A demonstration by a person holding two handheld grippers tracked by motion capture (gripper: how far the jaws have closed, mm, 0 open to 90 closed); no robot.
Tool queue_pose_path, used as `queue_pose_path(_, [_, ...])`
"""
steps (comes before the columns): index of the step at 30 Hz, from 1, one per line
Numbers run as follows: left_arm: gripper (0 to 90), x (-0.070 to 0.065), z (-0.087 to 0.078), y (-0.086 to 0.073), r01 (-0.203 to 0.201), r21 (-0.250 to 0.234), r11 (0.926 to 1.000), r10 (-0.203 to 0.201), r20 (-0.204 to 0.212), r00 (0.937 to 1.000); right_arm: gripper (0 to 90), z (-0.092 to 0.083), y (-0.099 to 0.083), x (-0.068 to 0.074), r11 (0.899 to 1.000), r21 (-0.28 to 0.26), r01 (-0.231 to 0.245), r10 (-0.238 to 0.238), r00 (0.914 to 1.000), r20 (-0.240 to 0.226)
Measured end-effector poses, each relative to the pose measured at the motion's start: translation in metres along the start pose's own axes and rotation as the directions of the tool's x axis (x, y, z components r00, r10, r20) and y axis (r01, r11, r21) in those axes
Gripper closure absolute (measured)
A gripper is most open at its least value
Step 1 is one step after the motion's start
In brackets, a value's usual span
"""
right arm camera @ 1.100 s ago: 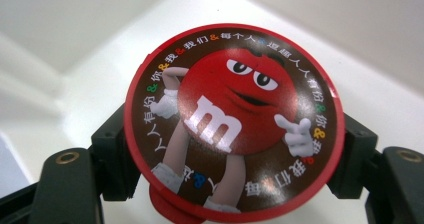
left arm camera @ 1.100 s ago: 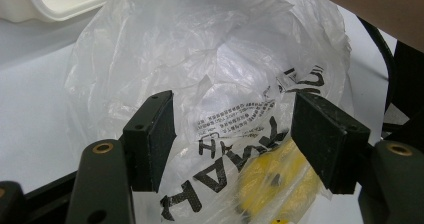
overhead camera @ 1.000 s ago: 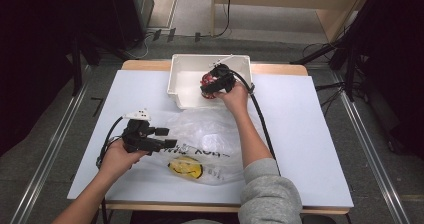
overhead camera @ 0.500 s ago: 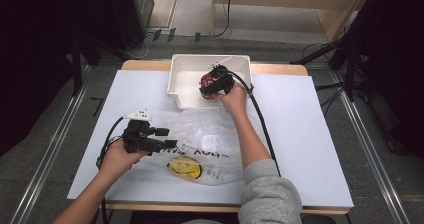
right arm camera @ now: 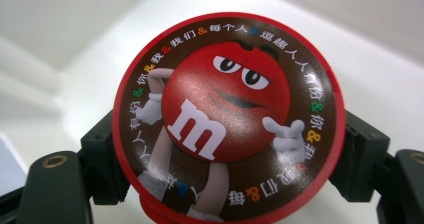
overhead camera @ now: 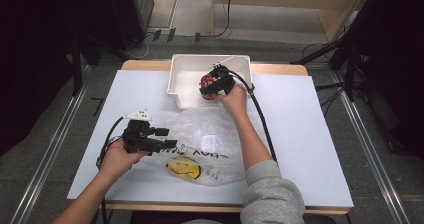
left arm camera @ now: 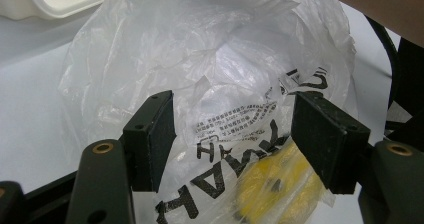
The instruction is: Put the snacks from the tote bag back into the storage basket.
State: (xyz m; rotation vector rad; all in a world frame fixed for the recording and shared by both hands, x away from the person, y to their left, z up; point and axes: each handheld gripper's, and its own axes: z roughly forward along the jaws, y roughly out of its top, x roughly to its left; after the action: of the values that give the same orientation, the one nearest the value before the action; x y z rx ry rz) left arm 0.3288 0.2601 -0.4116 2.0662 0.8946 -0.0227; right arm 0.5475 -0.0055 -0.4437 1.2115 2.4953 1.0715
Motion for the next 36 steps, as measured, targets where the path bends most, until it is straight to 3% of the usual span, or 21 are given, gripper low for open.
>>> queue_pose_path(6, [35.4,0.0,0.0,0.0,0.002,-0.004,1.0,-0.002,0.002,1.0,21.5,-0.003,0.001,0.001,1.0,-0.01,0.005,-0.005,1.0,0.003])
queue_pose_path(13, [35.4,0.0,0.0,0.0,0.005,-0.002,1.0,-0.005,0.0,1.0,20.3,-0.012,0.004,0.001,0.999,-0.031,-0.022,0.022,0.9996,-0.02])
queue_pose_path(36, [35.4,0.002,0.0,0.0,0.005,0.003,1.0,-0.005,-0.003,1.0,24.9,-0.057,0.012,0.01,0.996,-0.085,0.026,-0.029,0.9991,-0.032])
